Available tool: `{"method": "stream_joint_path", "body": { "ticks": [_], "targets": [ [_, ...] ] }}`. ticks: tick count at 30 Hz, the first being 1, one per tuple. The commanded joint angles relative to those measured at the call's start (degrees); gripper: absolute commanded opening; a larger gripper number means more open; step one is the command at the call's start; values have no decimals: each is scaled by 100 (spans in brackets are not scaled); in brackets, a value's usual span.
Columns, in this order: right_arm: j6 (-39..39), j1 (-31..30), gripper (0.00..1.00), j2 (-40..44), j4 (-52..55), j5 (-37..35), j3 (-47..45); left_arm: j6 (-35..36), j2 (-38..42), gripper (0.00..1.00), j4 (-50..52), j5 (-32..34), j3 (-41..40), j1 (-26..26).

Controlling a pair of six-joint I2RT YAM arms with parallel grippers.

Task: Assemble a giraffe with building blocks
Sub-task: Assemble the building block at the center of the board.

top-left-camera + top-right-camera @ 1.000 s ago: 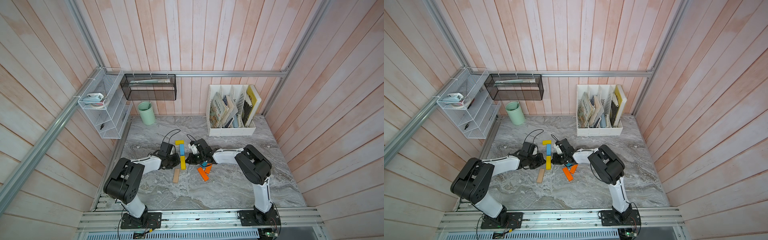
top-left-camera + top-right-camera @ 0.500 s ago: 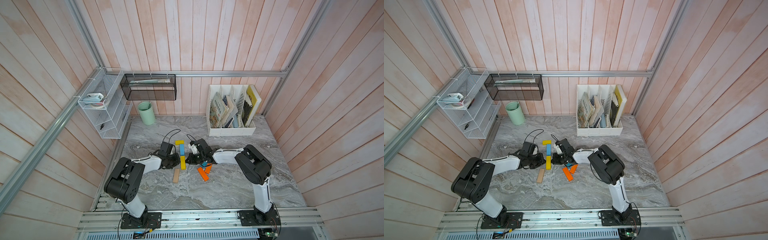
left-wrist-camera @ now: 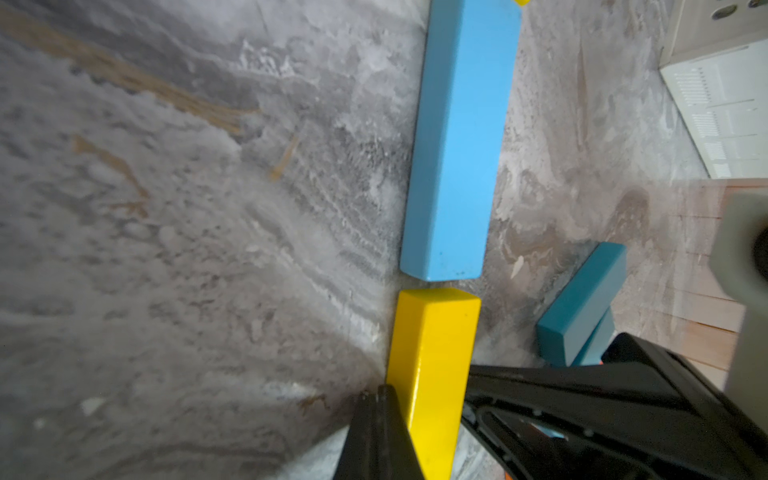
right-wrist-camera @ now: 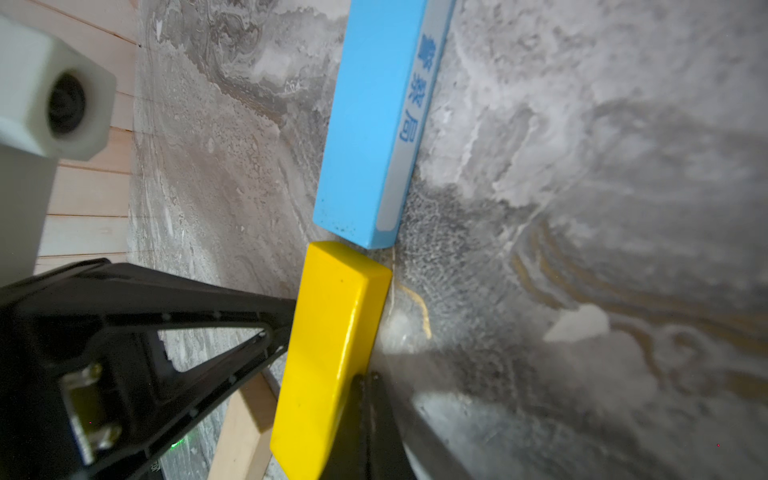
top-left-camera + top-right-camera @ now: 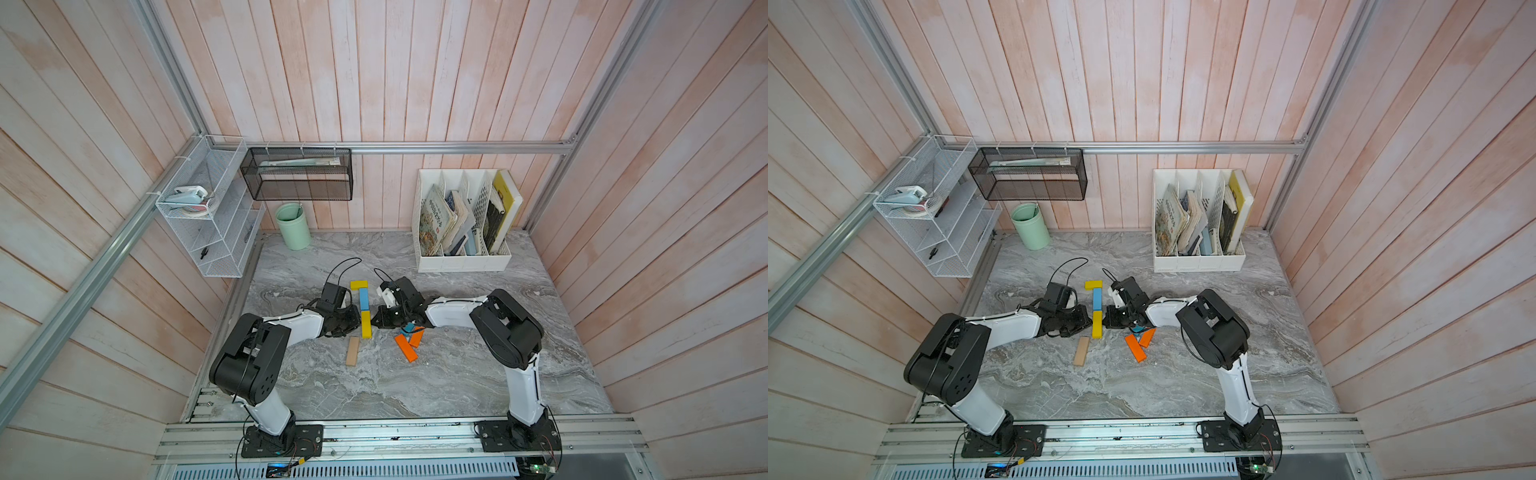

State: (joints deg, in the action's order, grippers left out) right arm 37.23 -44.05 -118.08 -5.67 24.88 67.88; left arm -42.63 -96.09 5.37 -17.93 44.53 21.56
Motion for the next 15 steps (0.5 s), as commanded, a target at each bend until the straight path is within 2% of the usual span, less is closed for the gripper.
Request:
{"method": "stream_joint_path", "body": {
  "ticks": [1,14,15],
  "targets": [
    [-84,24,0,-180,189,21,94,88,-52,0,-3,9,128,24],
    [-94,35,0,-159,168,-9,52,110,-19,0,106,164,148,15],
    [-93,46,0,-118,146,-60,5,119,-3,4,136,219,141,17]
  ]
}}
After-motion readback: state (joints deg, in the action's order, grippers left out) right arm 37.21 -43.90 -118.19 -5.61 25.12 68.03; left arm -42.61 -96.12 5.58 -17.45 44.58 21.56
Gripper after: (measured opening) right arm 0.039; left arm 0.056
